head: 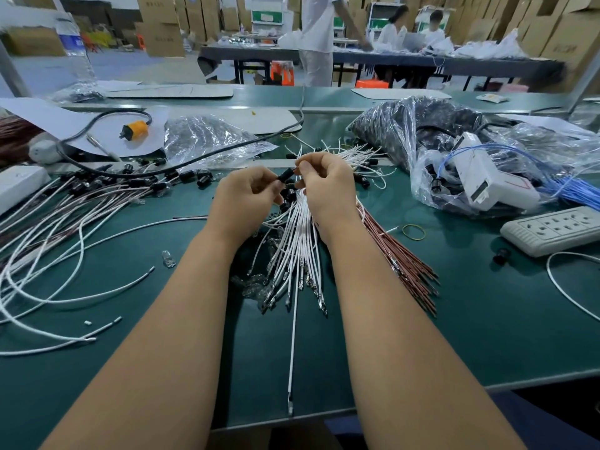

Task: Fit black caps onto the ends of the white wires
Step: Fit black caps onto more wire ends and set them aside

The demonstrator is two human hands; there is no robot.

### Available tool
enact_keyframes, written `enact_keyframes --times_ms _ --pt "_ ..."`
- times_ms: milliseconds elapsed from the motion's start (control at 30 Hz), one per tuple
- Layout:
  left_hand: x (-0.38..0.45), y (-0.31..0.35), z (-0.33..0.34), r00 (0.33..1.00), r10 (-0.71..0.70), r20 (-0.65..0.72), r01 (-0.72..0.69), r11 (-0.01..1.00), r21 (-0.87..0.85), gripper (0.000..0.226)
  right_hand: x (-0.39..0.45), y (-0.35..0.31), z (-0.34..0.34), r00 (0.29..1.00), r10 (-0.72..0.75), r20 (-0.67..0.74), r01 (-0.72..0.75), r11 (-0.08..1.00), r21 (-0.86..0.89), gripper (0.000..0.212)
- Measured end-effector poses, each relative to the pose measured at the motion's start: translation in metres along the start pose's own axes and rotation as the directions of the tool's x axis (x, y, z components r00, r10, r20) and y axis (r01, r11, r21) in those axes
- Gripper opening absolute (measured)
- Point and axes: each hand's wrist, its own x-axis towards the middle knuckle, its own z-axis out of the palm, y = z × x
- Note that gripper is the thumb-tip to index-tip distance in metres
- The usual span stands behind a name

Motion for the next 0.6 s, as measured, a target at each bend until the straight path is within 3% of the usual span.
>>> enact_keyframes --times_ms 200,467,600 --pt "-0.0013 0.0012 0.0012 0.998 -0.046 0.032 0.046 0.999 -0.013 0.014 -0.0005 0.0037 0.0028 1.0 -0.009 0.024 0.01 0.999 -0.042 0.026" --pt "-0.0027 -0.0003 0.003 0.999 -0.048 0.001 0.048 0.995 -0.091 0.012 -0.001 0.0044 0.0041 1.0 -0.023 0.008 0.024 0.989 -0.144 0.009" --pt "-0.0022 -0.0009 0.0044 0.998 -0.063 -0.006 0.062 0.995 -0.083 0.012 -0.003 0.0028 0.0041 0.999 -0.049 0.002 0.049 0.984 -0.174 0.012"
